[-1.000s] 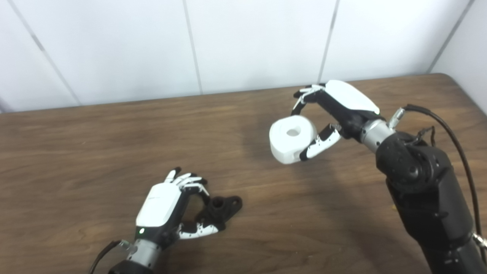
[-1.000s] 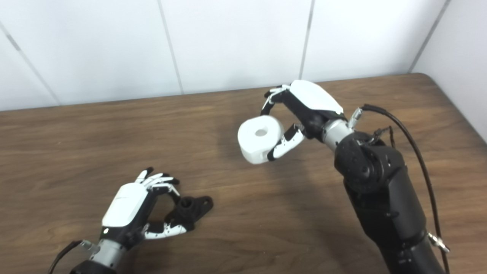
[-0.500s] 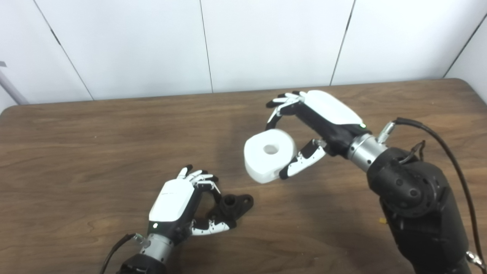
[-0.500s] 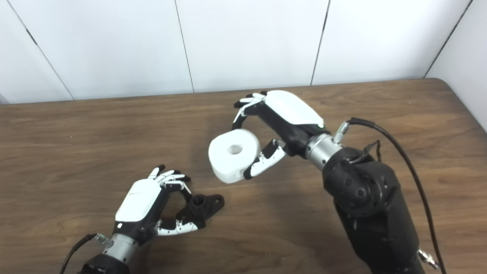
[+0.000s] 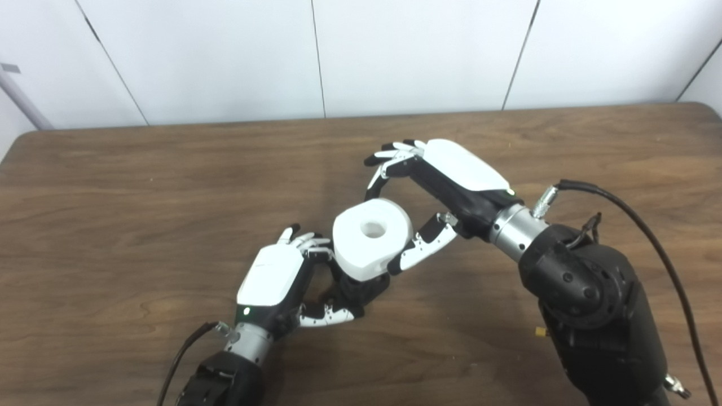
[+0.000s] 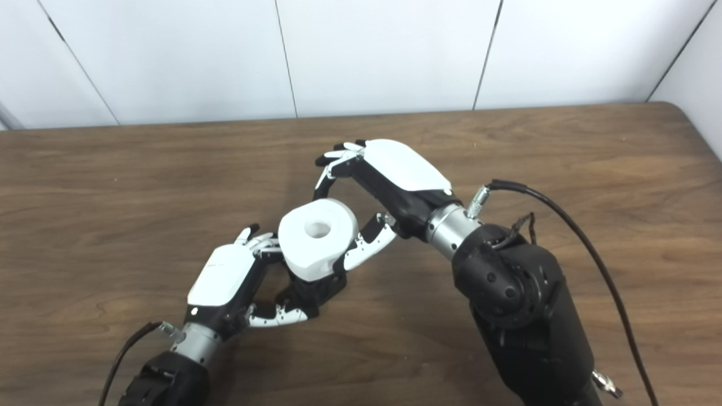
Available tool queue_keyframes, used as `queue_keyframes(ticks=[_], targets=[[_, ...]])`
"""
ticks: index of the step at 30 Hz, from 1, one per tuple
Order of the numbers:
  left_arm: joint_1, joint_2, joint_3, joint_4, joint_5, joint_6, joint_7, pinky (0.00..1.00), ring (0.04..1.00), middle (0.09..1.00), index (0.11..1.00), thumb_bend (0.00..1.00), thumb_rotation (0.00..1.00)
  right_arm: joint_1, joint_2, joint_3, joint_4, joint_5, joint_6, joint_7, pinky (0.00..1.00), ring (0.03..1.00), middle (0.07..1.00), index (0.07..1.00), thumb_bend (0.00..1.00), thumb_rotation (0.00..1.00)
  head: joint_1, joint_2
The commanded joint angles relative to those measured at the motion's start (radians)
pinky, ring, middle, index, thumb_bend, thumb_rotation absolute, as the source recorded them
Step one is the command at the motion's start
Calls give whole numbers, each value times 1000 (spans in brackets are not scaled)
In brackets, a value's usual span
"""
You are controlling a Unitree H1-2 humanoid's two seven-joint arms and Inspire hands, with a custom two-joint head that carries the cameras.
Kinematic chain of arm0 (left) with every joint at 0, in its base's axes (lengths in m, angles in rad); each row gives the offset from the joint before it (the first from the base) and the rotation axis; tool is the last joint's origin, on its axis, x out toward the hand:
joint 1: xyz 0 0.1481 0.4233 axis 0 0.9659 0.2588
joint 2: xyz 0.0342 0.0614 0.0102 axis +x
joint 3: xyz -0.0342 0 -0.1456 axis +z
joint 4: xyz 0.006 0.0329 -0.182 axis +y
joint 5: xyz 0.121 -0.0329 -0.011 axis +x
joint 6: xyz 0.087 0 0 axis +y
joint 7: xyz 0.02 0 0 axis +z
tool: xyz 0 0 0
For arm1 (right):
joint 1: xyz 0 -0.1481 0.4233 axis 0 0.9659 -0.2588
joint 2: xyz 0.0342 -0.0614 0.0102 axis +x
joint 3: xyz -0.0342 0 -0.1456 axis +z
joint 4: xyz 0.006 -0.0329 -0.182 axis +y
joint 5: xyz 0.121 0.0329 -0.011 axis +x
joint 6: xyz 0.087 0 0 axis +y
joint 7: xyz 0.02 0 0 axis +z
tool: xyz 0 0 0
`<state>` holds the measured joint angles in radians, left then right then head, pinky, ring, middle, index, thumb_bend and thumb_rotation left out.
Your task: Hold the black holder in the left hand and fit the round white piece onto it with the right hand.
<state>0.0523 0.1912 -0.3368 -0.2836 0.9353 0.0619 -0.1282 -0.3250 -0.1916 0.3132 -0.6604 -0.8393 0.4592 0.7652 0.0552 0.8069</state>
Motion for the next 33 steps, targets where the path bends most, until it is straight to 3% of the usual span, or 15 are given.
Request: queue_keyframes(ticks=[1, 10, 33], targets=[[-10, -6, -10, -1, 17, -6, 11, 1000, 870, 788, 486, 522, 52, -22, 20, 9, -27, -6, -24, -27, 1000, 945, 857, 481, 525, 143, 2, 1], [-14, -10, -8, 2, 19, -3, 11, 1000, 874, 789, 486, 522, 52, -13, 27, 41, -23, -48, -15, -8, 1000, 955, 865, 482, 524, 143, 3, 6], [-17, -2, -5, -3, 17, -6, 7, 1000, 874, 790, 486, 523, 53, 10, 3, 23, 18, -38, -53, -41, 1000, 962, 861, 482, 525, 141, -14, 6]])
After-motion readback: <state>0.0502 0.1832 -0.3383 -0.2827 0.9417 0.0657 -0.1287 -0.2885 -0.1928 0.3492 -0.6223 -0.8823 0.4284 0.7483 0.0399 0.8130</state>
